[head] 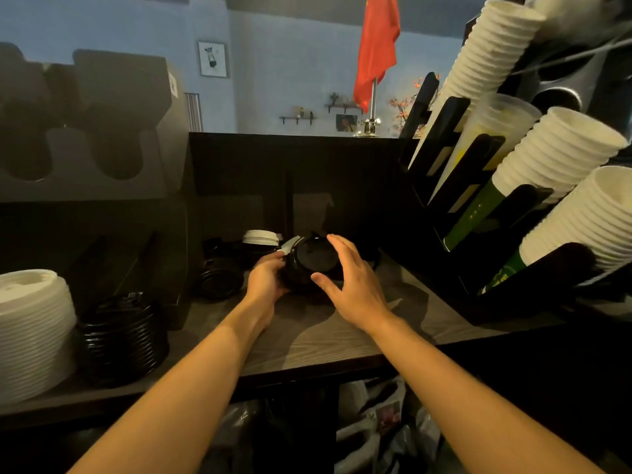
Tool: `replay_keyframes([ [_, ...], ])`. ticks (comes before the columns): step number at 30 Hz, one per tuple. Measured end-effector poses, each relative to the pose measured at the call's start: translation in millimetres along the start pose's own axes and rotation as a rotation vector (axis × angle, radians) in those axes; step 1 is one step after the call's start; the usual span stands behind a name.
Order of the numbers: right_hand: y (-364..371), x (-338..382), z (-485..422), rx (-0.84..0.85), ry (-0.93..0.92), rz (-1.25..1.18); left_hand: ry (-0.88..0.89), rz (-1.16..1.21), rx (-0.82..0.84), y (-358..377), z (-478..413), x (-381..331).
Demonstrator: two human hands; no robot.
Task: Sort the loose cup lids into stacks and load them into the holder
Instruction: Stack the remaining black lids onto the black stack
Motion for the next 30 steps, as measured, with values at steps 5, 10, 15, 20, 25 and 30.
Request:
replay_keyframes([
  [5, 1.6, 5.1, 3.1, 0.03, -0.035, 0.047, -0.01, -0.039, 0.057, 2.4, 0.6, 0.5],
  [10, 2.8, 11.7, 4.7, 0.074, -0.08, 0.125, -0.044, -0.026, 0.138, 12.4, 5.9, -0.2],
  [15, 4.1, 9.4, 6.3, 0.116, -0.074, 0.128, -0.031, -0.089, 0.214, 16.9, 5.9, 3.1],
  [20, 11.9, 14.5, 9.5, 0.155, -0.146, 0.163, -0.036, -0.145, 0.276, 19.6, 6.4, 7.8],
  [25, 6.9, 13.2, 11.1, 0.161, -0.081, 0.057, -0.04, -0.17, 0.271, 15.4, 1.7, 9.0],
  [30, -1.1, -0.2, 9.7, 0.143, 0.089, -0.101, -0.047, -0.194, 0.316, 22.4, 8.9, 7.9],
])
Point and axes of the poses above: each hand's wrist, its own z-axis away from the middle knuckle, its own y-axis out of the palm, x = y × z, the point moved 9 cm from there along -z, towards the middle knuckle, and after that the axes turned 8 degrees about z, right-handed, at the moved point
